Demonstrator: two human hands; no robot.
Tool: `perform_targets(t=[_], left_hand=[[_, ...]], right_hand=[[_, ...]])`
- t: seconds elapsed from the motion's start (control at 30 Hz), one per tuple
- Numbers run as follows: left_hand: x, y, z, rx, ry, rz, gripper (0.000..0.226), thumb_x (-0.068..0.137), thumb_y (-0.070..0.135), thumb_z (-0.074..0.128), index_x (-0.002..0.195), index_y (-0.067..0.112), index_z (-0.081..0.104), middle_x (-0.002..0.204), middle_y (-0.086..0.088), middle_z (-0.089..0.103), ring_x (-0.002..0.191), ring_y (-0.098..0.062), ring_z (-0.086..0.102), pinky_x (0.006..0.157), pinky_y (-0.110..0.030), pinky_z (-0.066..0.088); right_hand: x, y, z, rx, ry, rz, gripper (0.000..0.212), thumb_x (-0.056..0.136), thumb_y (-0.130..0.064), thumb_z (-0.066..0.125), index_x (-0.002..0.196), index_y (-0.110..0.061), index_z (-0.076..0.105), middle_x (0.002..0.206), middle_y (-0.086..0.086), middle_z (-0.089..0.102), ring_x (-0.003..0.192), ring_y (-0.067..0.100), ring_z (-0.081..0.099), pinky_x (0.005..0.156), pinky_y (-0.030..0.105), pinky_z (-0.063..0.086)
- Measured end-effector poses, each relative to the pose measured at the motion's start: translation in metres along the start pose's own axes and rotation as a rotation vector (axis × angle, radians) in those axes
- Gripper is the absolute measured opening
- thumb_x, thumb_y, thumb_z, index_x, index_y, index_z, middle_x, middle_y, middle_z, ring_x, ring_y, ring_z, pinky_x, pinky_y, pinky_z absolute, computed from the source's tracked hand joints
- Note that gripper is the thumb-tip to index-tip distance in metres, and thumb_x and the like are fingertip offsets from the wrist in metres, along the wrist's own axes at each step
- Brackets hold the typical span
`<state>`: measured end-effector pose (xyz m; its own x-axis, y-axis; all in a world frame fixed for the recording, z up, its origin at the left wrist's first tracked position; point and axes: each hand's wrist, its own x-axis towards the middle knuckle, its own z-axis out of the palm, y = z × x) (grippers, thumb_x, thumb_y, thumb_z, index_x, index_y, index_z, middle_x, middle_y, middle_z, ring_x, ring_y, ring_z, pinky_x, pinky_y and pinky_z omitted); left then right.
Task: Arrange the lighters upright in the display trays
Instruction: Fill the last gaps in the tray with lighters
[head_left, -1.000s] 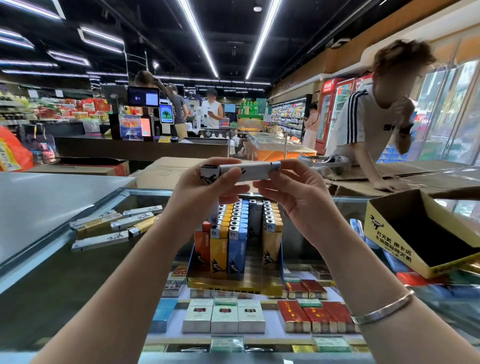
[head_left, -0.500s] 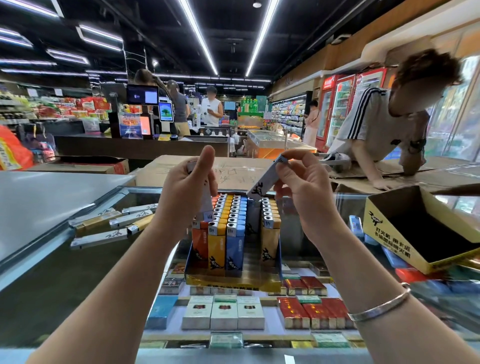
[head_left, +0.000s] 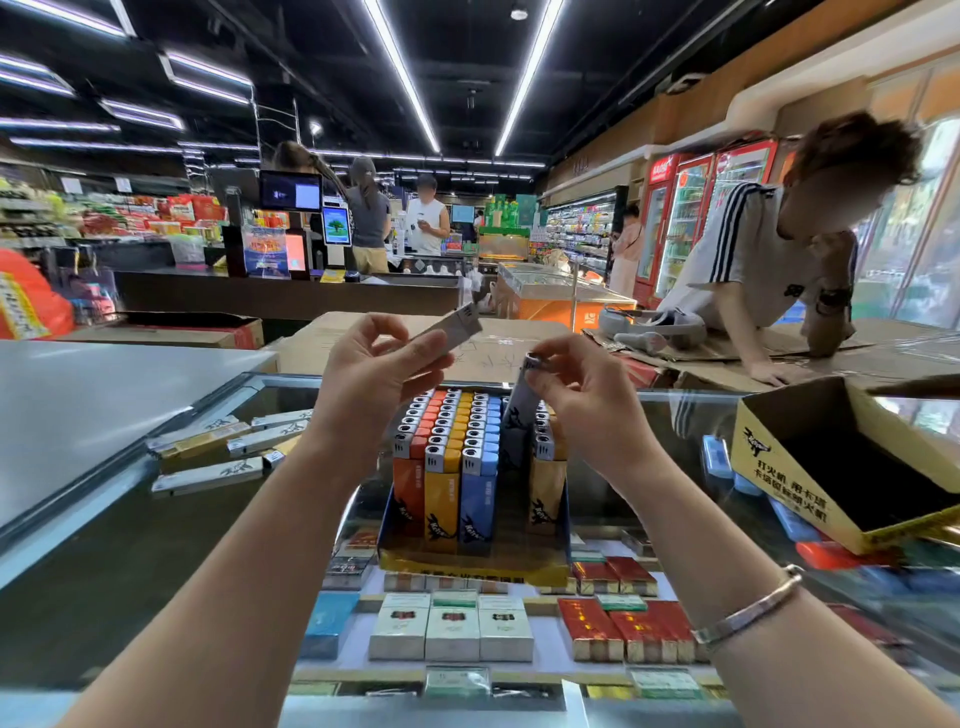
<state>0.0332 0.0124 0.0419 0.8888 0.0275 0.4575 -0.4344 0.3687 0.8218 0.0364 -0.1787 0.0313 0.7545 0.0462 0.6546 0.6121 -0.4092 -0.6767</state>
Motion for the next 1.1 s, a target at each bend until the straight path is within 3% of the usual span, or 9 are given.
perform_targets(t=[0.2,0.33,0.43,0.53,0.73,0.97,1.1], left_hand=[[0.003,-0.003,-0.003,-0.012,-0.010,-0.020,0.024,0.066,0.011,0.071,0.072,0.015,0.048,0.085,-0.011,0.072,0.084,-0.025,0.070,0.068,-0.025,0.057],[0.002,-0.004,-0.002,0.069,0.002,-0.025,0.025,0.074,0.009,0.068,0.096,0.014,0.056,0.097,-0.010,0.069,0.086,-0.022,0.070,0.069,-0.023,0.056],[0.001,-0.004,-0.001,0.187,-0.001,-0.003,0.029,0.080,0.012,0.065,0.109,0.016,0.061,0.099,-0.002,0.068,0.084,-0.009,0.068,0.065,-0.015,0.052],[-0.001,-0.002,0.001,0.217,0.015,0.006,0.030,0.077,0.019,0.066,0.107,0.016,0.064,0.088,0.006,0.071,0.074,0.002,0.065,0.055,-0.010,0.047],[-0.001,-0.003,0.002,0.284,0.003,0.034,0.021,0.080,0.020,0.064,0.100,0.025,0.064,0.084,0.015,0.071,0.075,0.003,0.065,0.054,-0.009,0.047],[0.002,-0.006,0.000,0.286,-0.010,-0.002,0.020,0.087,0.015,0.059,0.097,0.031,0.064,0.095,0.005,0.069,0.075,-0.005,0.068,0.055,-0.017,0.050],[0.004,-0.007,-0.001,0.323,-0.039,0.011,0.021,0.086,0.014,0.061,0.095,0.033,0.063,0.098,0.008,0.068,0.084,-0.014,0.068,0.067,-0.029,0.053]], right_hand=[[0.004,-0.001,-0.001,-0.072,-0.083,0.031,0.015,0.082,-0.004,0.067,0.092,-0.015,0.065,0.084,-0.005,0.063,0.084,0.014,0.061,0.077,0.024,0.051],[0.005,-0.002,0.002,-0.136,-0.134,0.061,0.016,0.079,-0.003,0.070,0.093,-0.010,0.067,0.084,0.002,0.066,0.081,0.016,0.063,0.071,0.024,0.053],[0.007,-0.003,0.004,-0.194,-0.161,0.061,0.016,0.078,-0.005,0.071,0.094,-0.008,0.069,0.084,0.001,0.066,0.077,0.010,0.061,0.064,0.012,0.047],[0.008,-0.004,0.006,-0.287,-0.202,0.048,0.011,0.077,-0.006,0.071,0.088,-0.007,0.069,0.076,-0.003,0.062,0.068,0.002,0.056,0.056,0.005,0.044],[0.010,-0.003,0.008,-0.356,-0.207,0.047,0.013,0.078,-0.006,0.071,0.091,-0.006,0.069,0.076,-0.001,0.062,0.067,0.004,0.055,0.056,0.009,0.041],[0.014,-0.007,0.010,-0.447,-0.254,0.054,0.009,0.076,-0.001,0.067,0.080,-0.010,0.067,0.069,-0.006,0.053,0.063,0.003,0.047,0.052,0.012,0.035],[0.015,-0.007,0.010,-0.455,-0.265,0.080,0.012,0.077,0.002,0.062,0.077,-0.008,0.068,0.072,-0.002,0.056,0.065,0.005,0.049,0.051,0.013,0.034]])
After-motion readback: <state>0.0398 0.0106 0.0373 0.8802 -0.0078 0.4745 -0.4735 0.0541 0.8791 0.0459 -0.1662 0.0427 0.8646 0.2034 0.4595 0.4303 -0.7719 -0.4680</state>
